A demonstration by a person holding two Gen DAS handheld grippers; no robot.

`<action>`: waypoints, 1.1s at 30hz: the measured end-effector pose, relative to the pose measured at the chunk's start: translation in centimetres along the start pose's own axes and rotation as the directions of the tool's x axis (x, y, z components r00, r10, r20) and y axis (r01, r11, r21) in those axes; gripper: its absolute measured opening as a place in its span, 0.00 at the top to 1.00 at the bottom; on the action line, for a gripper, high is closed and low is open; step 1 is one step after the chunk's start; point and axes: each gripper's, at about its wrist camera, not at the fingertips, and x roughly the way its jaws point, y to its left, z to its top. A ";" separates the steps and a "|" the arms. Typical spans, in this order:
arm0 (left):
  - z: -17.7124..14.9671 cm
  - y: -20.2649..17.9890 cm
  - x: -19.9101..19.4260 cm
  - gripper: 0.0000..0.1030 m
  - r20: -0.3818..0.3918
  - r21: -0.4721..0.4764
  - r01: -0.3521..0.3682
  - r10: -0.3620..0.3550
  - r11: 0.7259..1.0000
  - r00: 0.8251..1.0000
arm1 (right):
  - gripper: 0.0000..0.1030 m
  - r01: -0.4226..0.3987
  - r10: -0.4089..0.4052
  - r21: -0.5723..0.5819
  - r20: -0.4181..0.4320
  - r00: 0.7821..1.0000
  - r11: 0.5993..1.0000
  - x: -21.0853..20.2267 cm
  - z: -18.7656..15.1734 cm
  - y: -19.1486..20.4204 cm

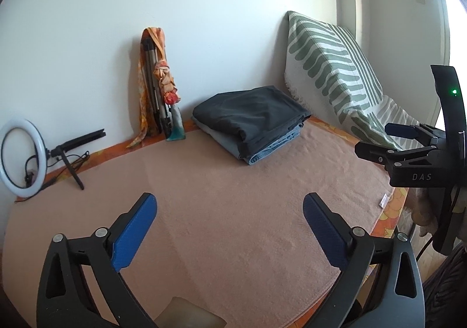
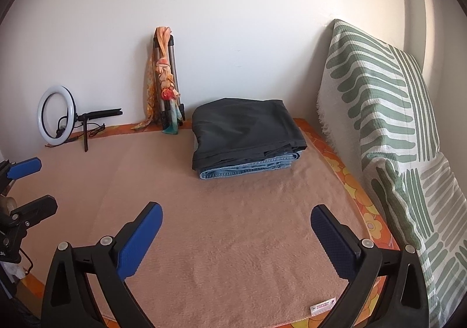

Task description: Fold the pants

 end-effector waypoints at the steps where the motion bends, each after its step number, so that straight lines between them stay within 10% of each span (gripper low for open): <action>1: 0.0 0.0 0.0 0.03 0.002 0.002 -0.003 0.003 1.000 1.000 | 0.00 0.003 -0.003 0.005 0.002 1.000 1.000 0.0 0.0 -0.1; 33: -0.2 -0.2 0.0 0.01 -0.017 0.023 -0.017 0.018 1.000 1.000 | 0.00 0.000 0.001 0.032 -0.003 1.000 0.999 -0.3 -0.2 -0.4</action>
